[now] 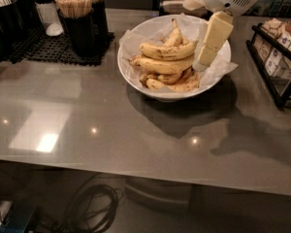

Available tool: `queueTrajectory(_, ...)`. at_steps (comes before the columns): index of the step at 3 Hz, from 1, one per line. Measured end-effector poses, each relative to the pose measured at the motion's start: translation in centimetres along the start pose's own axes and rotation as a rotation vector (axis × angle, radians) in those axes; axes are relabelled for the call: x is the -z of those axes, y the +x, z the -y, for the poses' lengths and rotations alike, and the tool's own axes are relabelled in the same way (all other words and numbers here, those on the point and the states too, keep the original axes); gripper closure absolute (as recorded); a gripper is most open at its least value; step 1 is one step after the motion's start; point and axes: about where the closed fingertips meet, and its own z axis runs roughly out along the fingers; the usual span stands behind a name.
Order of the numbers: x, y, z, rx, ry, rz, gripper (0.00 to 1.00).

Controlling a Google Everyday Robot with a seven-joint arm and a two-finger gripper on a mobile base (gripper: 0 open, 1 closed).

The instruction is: Pick banana from white bowl

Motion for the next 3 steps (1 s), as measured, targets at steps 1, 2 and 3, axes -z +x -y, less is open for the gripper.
queueTrajectory(1,-1.1,0.5,0.4,-0.022,-0.009,0.03,0.0)
queueTrajectory(2,-4.5,0.2,1.2,-0.017,-0.089,0.064,0.0)
queueTrajectory(3,-8.0,0.1,1.4,-0.02,-0.176,0.074,0.0)
